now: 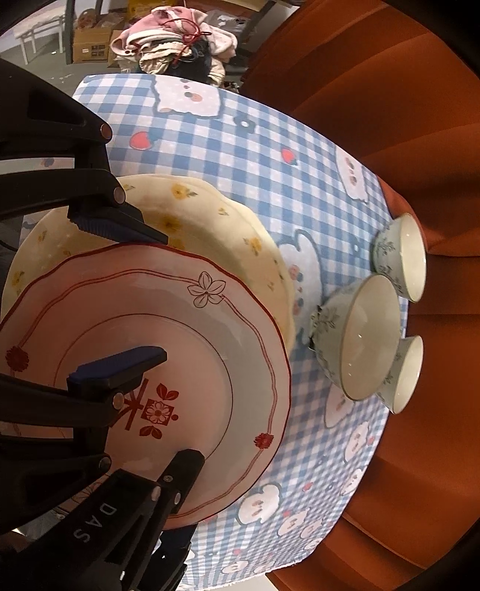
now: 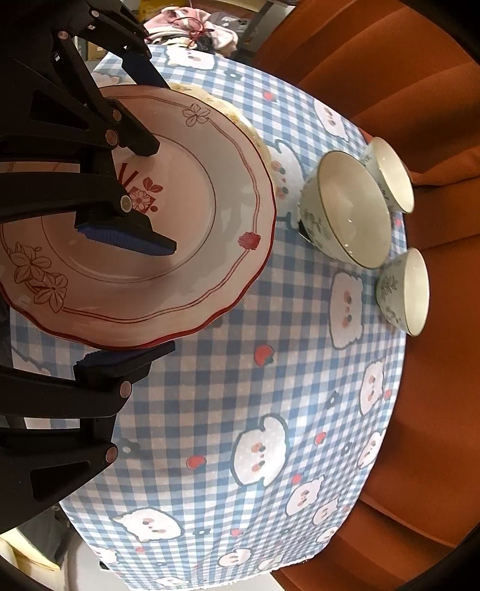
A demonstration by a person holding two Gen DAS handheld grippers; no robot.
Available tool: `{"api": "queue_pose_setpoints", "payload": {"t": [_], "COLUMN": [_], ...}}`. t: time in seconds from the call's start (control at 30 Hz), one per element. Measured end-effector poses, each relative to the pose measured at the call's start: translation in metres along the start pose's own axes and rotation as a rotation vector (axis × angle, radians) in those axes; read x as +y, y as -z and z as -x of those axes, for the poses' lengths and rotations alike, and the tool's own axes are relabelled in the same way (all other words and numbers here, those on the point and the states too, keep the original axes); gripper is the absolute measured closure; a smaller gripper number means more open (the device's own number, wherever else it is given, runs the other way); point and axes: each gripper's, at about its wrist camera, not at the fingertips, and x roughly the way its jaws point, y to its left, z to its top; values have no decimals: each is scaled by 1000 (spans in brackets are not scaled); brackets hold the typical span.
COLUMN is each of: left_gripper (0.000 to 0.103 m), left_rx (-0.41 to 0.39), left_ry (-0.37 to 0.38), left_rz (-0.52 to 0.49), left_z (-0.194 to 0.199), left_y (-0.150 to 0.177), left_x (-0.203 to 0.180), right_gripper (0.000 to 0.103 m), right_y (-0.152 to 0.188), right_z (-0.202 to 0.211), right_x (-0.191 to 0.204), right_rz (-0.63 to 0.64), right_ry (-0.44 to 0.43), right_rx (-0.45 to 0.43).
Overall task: Organize plates and bowls
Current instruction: 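Lower the held red-rimmed plate with both tools onto the yellow-flower stack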
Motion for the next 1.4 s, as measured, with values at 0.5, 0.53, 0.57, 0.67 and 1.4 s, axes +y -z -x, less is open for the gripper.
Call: {"api": "queue_pose_setpoints", "payload": {"t": [0.5, 0.53, 0.57, 0.67, 1.4], "left_gripper": [49, 49, 49, 49, 49], "left_rx": [41, 41, 41, 45, -27], "left_ry": [37, 40, 45, 54, -79], "left_rz": [87, 93, 100, 114, 111], "left_z": [-13, -13, -13, -14, -3], "left_y": [12, 12, 12, 12, 7], "left_x": [14, 14, 15, 17, 33], "right_gripper": [53, 53, 53, 71, 74], "right_y": [-1, 0, 0, 2, -5], "right_z": [-7, -4, 0, 6, -18], "right_x": [1, 0, -1, -3, 20], "right_rz": [-27, -27, -27, -11, 11], "right_ry": [-78, -77, -71, -57, -76], "right_rx": [2, -4, -16, -25, 19]}}
